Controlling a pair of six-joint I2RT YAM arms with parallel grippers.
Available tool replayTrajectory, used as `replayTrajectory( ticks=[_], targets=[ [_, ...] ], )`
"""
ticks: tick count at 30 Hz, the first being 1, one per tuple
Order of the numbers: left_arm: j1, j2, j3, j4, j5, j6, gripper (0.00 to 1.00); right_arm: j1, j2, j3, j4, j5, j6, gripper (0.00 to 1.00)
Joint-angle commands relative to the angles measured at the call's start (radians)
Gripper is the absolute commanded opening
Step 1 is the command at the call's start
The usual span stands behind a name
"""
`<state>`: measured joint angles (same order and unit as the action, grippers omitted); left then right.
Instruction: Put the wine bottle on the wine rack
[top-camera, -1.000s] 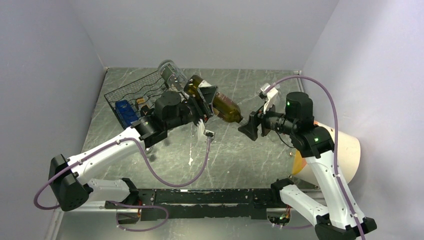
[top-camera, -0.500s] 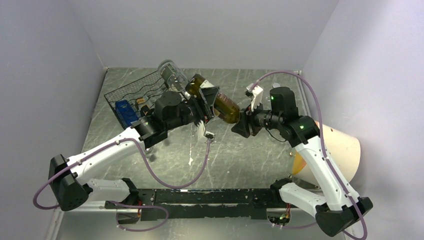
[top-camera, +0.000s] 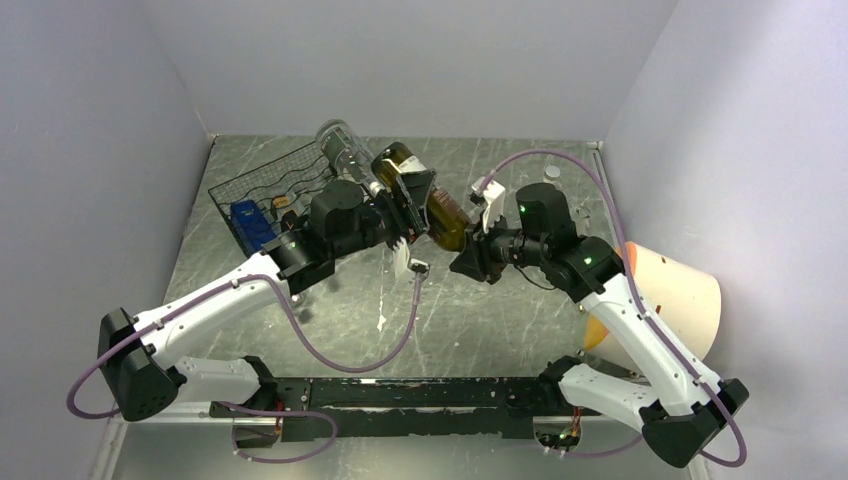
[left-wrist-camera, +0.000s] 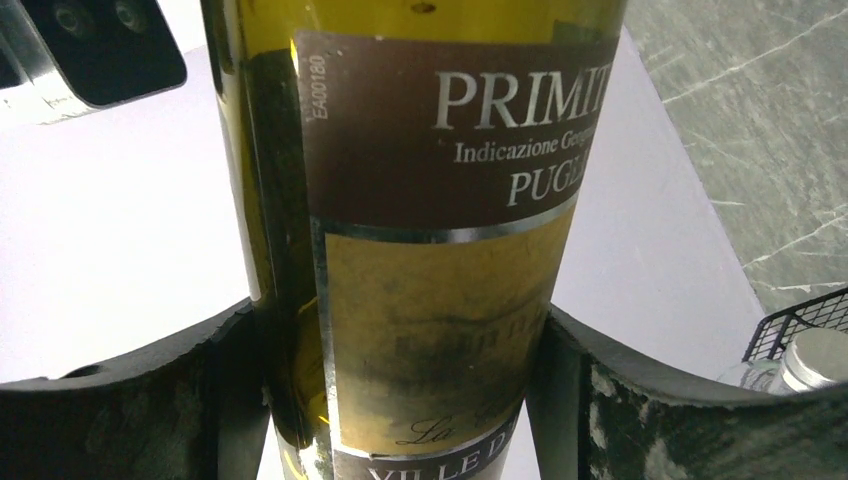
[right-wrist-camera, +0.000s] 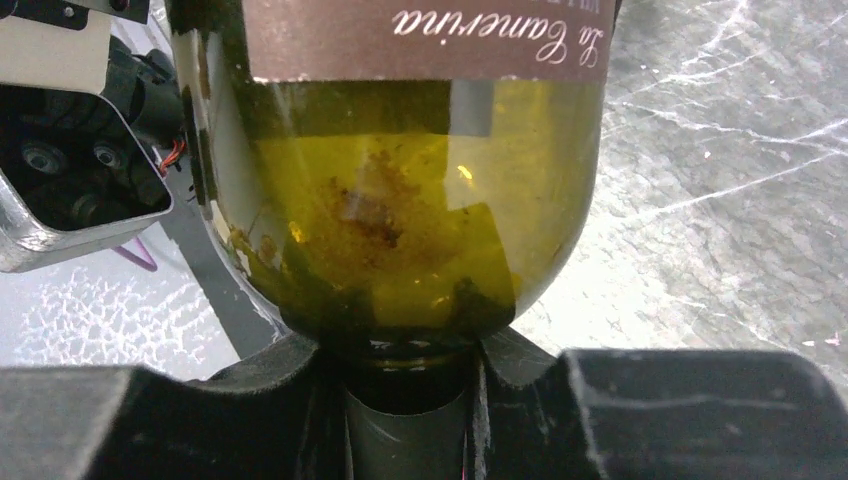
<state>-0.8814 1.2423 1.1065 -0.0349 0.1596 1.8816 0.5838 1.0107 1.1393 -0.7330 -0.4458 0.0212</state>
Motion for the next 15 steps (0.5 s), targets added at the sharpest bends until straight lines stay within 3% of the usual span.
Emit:
replayTrajectory(
  ticks=[1,3,4,9,15],
  targets=[
    [-0.014,-0.033,0.072,0.141,0.026,-0.053,0.07,0.011,0.024,0.019,0.046,0.117,0.052,0.00],
    [-0.016,-0.034,0.072,0.155,0.004,-0.079,0.09,0.010,0.020,0.026,0.058,0.151,0.066,0.00],
    [-0.016,-0.036,0.071,0.161,-0.003,-0.098,0.19,0.010,0.016,0.027,0.069,0.163,0.073,0.00],
    [-0.016,-0.065,0.011,0.226,0.001,-0.182,0.99,0.011,-0.020,0.042,0.135,0.237,0.113,0.00],
    [-0.020,-0.075,-0.059,0.331,-0.089,-0.235,0.98,0.010,-0.045,0.068,0.211,0.376,0.216,0.00]
  ],
)
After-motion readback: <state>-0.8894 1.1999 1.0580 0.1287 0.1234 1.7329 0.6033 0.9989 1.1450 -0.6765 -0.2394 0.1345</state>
